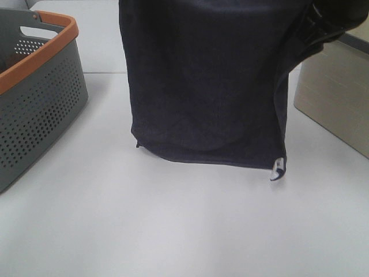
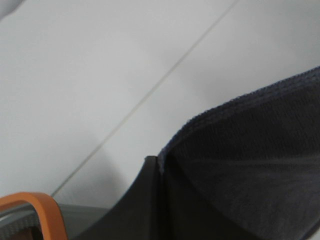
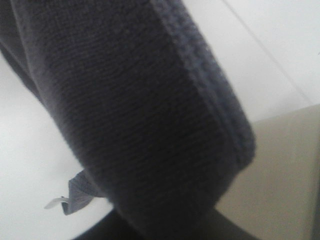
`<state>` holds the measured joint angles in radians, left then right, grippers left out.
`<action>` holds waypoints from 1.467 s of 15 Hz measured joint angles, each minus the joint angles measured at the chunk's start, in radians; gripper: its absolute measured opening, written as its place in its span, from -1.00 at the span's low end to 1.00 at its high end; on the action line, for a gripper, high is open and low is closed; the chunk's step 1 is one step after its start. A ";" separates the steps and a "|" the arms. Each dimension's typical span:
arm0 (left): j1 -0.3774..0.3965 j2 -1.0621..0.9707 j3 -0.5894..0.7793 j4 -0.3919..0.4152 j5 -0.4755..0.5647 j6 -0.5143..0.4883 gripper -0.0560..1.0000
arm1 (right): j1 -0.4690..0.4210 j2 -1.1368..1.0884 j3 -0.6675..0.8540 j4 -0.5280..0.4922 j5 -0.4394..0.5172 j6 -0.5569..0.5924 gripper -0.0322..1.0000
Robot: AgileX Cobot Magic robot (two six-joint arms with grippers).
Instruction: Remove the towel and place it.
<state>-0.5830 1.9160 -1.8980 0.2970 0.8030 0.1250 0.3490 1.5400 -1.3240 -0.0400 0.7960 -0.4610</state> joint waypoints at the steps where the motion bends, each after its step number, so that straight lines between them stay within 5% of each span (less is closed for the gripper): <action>1: 0.000 0.020 0.000 0.062 -0.076 -0.035 -0.89 | 0.000 0.050 -0.032 -0.048 -0.045 -0.005 -0.94; 6: 0.089 0.133 -0.073 0.229 -0.312 -0.194 -0.89 | 0.000 0.248 -0.201 -0.215 -0.302 -0.015 -0.94; 8: 0.130 0.164 -0.113 0.245 -0.340 -0.201 -0.89 | -0.008 0.300 -0.263 -0.260 -0.399 -0.017 -0.94; 10: 0.146 0.208 -0.152 0.300 -0.362 -0.201 -0.89 | -0.050 0.396 -0.328 -0.295 -0.616 -0.018 -0.94; 14: 0.143 0.249 -0.152 0.313 -0.357 -0.195 -0.89 | -0.082 0.512 -0.328 -0.279 -0.730 -0.018 -0.94; 18: 0.099 0.290 -0.153 0.253 -0.184 -0.062 -0.89 | -0.081 0.550 -0.302 -0.127 -0.593 -0.024 -0.94; 22: 0.081 0.309 -0.153 -0.062 0.129 0.118 -0.89 | -0.081 0.550 -0.297 0.117 -0.109 -0.125 -0.94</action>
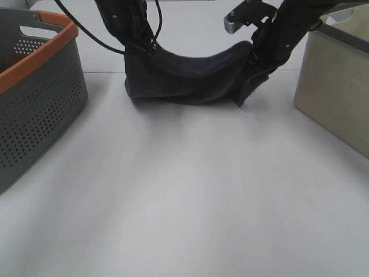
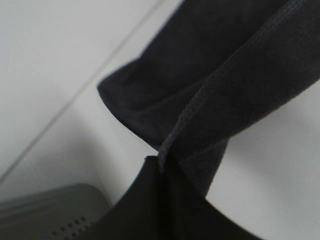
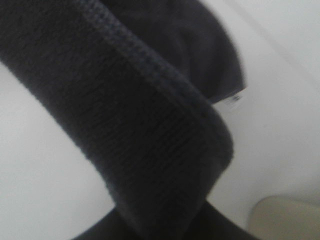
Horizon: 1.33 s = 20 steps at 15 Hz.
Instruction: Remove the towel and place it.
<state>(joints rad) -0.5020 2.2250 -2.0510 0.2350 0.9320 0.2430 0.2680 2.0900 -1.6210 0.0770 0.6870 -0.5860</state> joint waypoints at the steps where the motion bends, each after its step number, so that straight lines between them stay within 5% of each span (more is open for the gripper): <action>1: 0.000 0.005 -0.006 -0.066 0.119 0.034 -0.89 | 0.000 0.003 0.000 0.073 0.178 -0.064 -0.94; 3: 0.000 0.027 -0.006 -0.151 0.248 0.087 -0.89 | 0.000 0.022 0.000 0.096 0.361 -0.088 -0.94; 7: 0.000 0.061 0.051 -0.286 0.277 0.110 -0.89 | 0.000 0.041 0.000 0.077 0.479 -0.092 -0.94; 14: -0.027 0.063 0.192 -0.378 0.283 0.083 -0.89 | 0.000 0.041 0.000 -0.085 0.423 -0.129 -0.94; 20: -0.032 0.045 0.250 -0.399 0.284 0.103 -0.89 | 0.000 0.041 0.011 0.047 0.519 -0.129 -0.94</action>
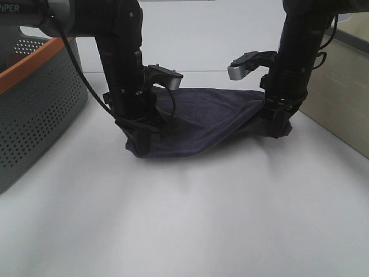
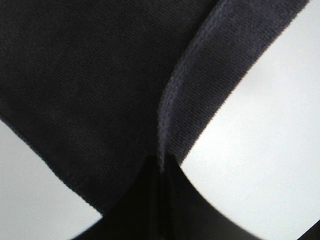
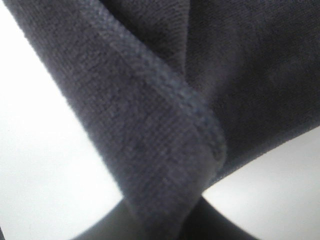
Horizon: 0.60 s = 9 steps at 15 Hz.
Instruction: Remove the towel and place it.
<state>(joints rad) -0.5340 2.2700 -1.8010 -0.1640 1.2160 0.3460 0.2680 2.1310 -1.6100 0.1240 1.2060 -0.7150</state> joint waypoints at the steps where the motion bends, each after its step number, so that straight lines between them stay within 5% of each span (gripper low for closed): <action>1: 0.000 0.000 0.012 -0.009 -0.001 0.011 -0.89 | 0.000 0.000 0.027 0.002 0.003 0.000 -0.94; 4: 0.000 -0.004 0.087 -0.011 -0.001 0.030 -0.89 | 0.000 0.000 0.157 -0.015 -0.010 0.000 -0.94; 9: 0.000 -0.049 0.171 -0.011 0.000 0.082 -0.89 | 0.000 -0.001 0.181 -0.029 -0.027 0.062 -0.53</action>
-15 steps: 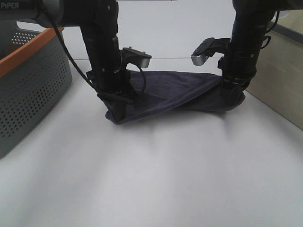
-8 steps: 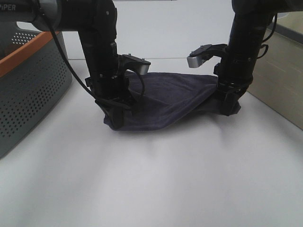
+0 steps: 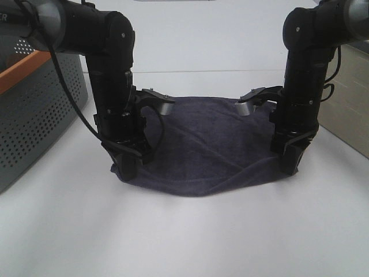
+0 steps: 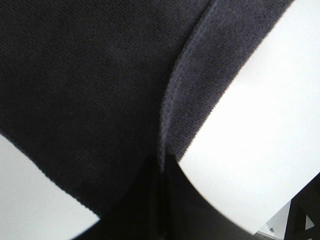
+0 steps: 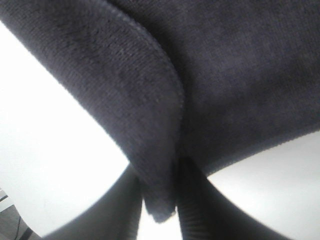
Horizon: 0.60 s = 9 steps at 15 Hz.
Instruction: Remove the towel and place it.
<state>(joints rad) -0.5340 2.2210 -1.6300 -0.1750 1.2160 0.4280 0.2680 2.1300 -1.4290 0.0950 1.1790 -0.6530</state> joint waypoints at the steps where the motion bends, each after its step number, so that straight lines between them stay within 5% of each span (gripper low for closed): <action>1: 0.000 0.000 0.000 0.000 0.000 0.003 -0.89 | 0.000 0.000 0.000 0.000 0.012 0.034 -0.40; 5: 0.000 0.000 0.000 -0.016 0.000 0.002 -0.80 | 0.000 0.000 0.000 0.038 0.032 0.190 0.12; 9: 0.000 0.000 0.000 -0.019 0.000 -0.072 0.25 | 0.000 -0.052 0.001 0.051 0.033 0.368 0.36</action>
<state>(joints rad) -0.5340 2.2210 -1.6300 -0.1940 1.2160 0.3560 0.2680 2.0780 -1.4280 0.1460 1.2120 -0.2850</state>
